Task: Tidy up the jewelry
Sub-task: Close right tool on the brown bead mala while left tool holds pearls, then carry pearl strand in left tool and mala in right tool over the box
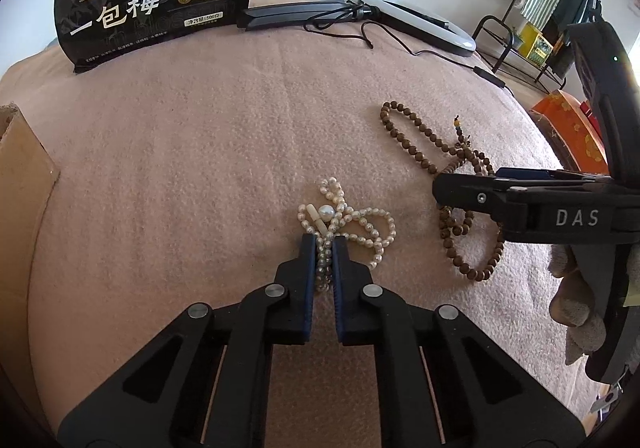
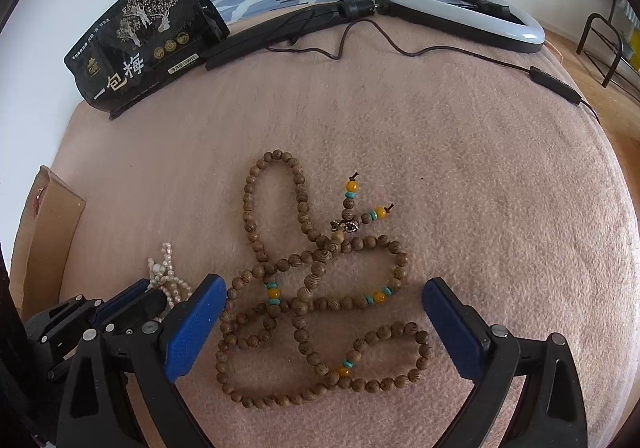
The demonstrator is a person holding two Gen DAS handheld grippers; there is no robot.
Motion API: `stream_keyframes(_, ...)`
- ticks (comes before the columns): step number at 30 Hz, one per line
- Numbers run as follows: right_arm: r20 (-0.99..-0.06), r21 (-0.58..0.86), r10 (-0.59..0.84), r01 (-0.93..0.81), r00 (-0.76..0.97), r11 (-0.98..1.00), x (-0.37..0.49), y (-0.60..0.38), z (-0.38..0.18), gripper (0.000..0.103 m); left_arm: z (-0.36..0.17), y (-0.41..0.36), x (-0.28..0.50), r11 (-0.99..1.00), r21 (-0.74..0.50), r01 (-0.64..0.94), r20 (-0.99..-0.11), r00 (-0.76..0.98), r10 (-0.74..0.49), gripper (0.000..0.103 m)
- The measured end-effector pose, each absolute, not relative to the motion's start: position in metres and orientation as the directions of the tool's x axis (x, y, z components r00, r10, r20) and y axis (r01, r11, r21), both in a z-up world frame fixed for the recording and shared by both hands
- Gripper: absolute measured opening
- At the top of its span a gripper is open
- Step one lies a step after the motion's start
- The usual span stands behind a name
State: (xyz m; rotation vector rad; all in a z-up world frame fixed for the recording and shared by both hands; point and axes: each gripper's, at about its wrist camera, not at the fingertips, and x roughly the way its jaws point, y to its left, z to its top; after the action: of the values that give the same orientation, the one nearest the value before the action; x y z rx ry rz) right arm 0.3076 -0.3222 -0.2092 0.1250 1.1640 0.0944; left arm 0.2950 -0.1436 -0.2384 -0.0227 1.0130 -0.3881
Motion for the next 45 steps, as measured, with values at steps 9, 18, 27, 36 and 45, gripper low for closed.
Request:
stream_keyframes(9,-0.93,0.016,0.046,-0.086,0.365,0.996,0.306,-0.308,-0.217,0.088,-0.236,-0.131,0.287,0.922,-0.248,0.298,-0.815,0.451,-0.365,0.006)
stream_keyframes(18,-0.929,0.021,0.055,-0.096,0.365,0.995,0.288,-0.321,-0.206,0.011,-0.23,-0.119,0.271,0.913,-0.292,0.285,-0.812,0.431,-0.394,0.006)
stream_keyframes(27,-0.916,0.102,0.126,-0.084,0.382,0.991,0.256,-0.327,-0.195,0.01,-0.219,-0.11,0.251,0.909,-0.301,0.289,-0.805,0.435,-0.405,0.006)
stream_keyframes(36,-0.87,0.123,0.153,-0.095,0.469,0.988,0.232,-0.322,-0.151,0.009,-0.186,-0.096,0.239,0.898,-0.324,0.298,-0.764,0.477,-0.434,0.006)
stream_keyframes(45,-0.834,0.111,0.158,-0.121,0.529,0.987,0.214,-0.312,-0.113,0.009,-0.155,-0.071,0.231,0.878,-0.382,0.29,-0.715,0.509,-0.479,0.006)
